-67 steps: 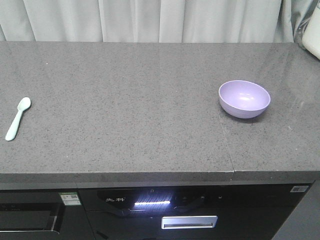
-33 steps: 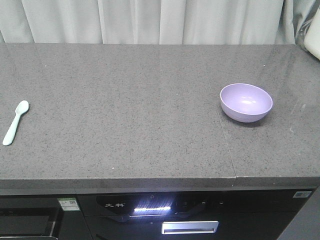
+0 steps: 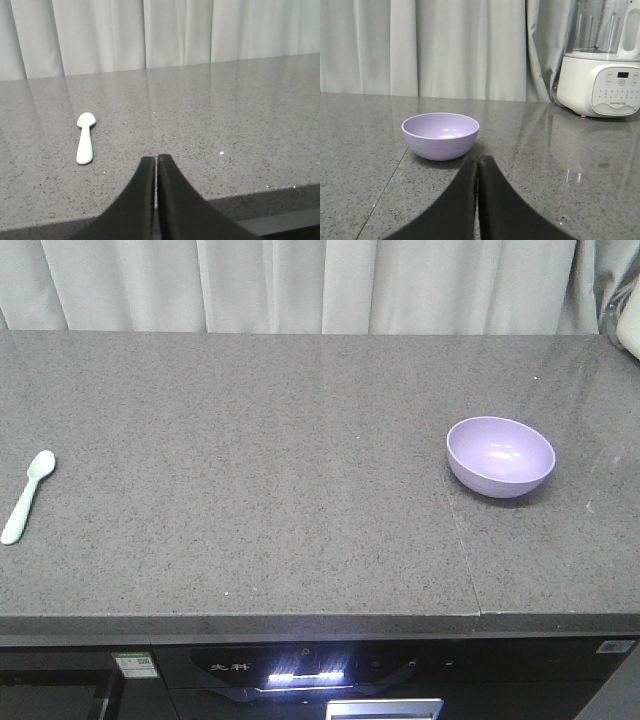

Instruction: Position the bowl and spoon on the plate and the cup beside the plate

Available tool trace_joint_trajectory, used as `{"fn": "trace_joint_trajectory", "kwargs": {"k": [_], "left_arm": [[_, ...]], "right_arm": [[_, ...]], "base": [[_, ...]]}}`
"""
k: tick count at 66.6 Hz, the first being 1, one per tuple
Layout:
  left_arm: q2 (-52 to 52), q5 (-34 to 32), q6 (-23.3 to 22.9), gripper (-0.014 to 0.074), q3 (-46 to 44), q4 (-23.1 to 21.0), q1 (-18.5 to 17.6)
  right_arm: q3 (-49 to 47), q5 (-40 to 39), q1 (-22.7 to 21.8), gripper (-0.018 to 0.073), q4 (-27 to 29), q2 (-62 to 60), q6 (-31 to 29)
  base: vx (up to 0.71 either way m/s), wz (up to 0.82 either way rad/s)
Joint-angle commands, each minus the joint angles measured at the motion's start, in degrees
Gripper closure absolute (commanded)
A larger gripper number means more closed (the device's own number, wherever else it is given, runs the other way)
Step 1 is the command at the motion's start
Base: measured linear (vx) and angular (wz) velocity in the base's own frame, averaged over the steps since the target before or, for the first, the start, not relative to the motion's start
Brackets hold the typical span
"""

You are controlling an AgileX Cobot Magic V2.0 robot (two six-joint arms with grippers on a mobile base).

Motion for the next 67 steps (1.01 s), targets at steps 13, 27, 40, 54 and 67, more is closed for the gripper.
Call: {"fn": "trace_joint_trajectory", "kwargs": {"k": [13, 27, 40, 54, 67], "left_arm": [[-0.99, -4.35, -0.46, 0.0602, 1.73, -0.53, -0.03], [-0.99, -4.35, -0.46, 0.0602, 1.73, -0.53, -0.03], [-0.99, -4.35, -0.46, 0.0602, 1.73, -0.53, -0.03], [-0.99, -4.35, -0.46, 0.0602, 1.73, -0.53, -0.03], [-0.99, -4.35, -0.46, 0.0602, 1.73, -0.53, -0.03]], "right_arm": [[0.76, -4.08, -0.36, 0.0564, -0.18, -0.63, -0.26], [0.76, -4.08, -0.36, 0.0564, -0.18, -0.63, -0.26], [0.76, -4.08, -0.36, 0.0564, -0.18, -0.63, -0.26], [0.76, -4.08, -0.36, 0.0564, -0.18, -0.63, -0.26], [0.76, -4.08, -0.36, 0.0564, -0.18, -0.63, -0.26]], "base": [[0.05, 0.00], [0.06, 0.00], [0.05, -0.02], [0.05, -0.02], [0.04, -0.01]]}}
